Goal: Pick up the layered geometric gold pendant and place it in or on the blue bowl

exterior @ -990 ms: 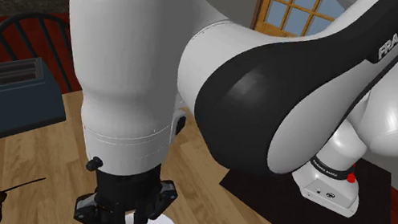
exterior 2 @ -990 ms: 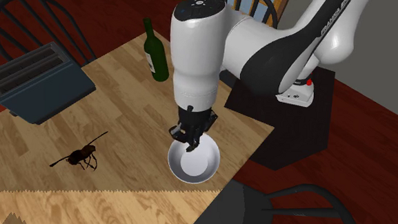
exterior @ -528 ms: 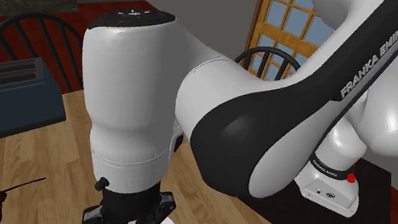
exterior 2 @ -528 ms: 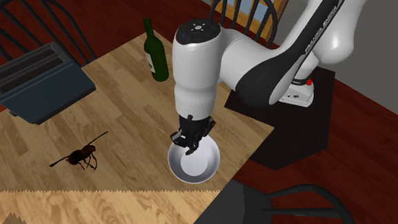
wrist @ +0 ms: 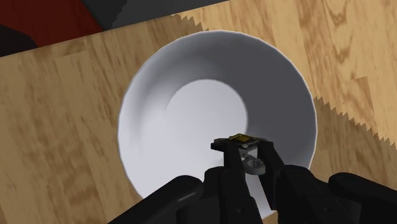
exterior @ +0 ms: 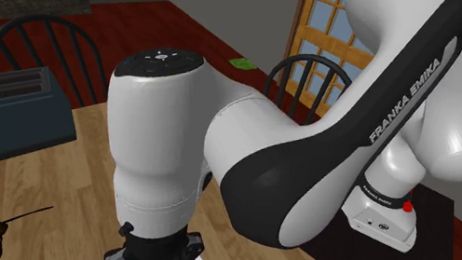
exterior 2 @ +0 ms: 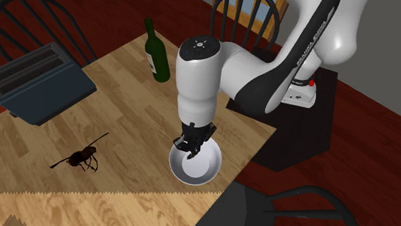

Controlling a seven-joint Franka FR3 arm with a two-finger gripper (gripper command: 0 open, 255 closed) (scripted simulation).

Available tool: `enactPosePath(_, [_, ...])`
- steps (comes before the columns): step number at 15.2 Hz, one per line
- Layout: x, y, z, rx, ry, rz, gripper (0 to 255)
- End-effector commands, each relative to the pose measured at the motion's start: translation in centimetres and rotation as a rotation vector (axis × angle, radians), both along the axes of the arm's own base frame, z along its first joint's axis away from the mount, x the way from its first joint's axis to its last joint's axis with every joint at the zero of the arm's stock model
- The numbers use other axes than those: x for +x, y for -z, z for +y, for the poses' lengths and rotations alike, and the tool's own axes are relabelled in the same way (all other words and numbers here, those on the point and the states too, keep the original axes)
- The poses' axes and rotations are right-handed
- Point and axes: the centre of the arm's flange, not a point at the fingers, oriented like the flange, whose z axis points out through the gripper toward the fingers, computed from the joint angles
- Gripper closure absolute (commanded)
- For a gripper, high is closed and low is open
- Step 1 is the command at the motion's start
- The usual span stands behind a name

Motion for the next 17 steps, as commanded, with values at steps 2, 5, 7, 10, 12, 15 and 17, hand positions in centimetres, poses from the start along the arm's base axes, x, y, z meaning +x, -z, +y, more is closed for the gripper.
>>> enactPosePath(2, [0.0, 0.1, 0.0, 0.000, 0.000, 0.000, 255])
enactPosePath(5, [0.0, 0.1, 0.0, 0.000, 0.000, 0.000, 255])
enactPosePath(7, [0.0, 0.1, 0.0, 0.000, 0.000, 0.000, 0])
enactPosePath(10, [0.0, 0.1, 0.0, 0.000, 0.000, 0.000, 0])
enactPosePath(12, [0.1, -1.2, -0.3, 0.000, 0.000, 0.000, 0])
enactPosePath(15, [0.3, -4.8, -1.1, 0.000, 0.000, 0.000, 0])
enactPosePath(17, [0.3, -4.8, -1.1, 0.000, 0.000, 0.000, 0])
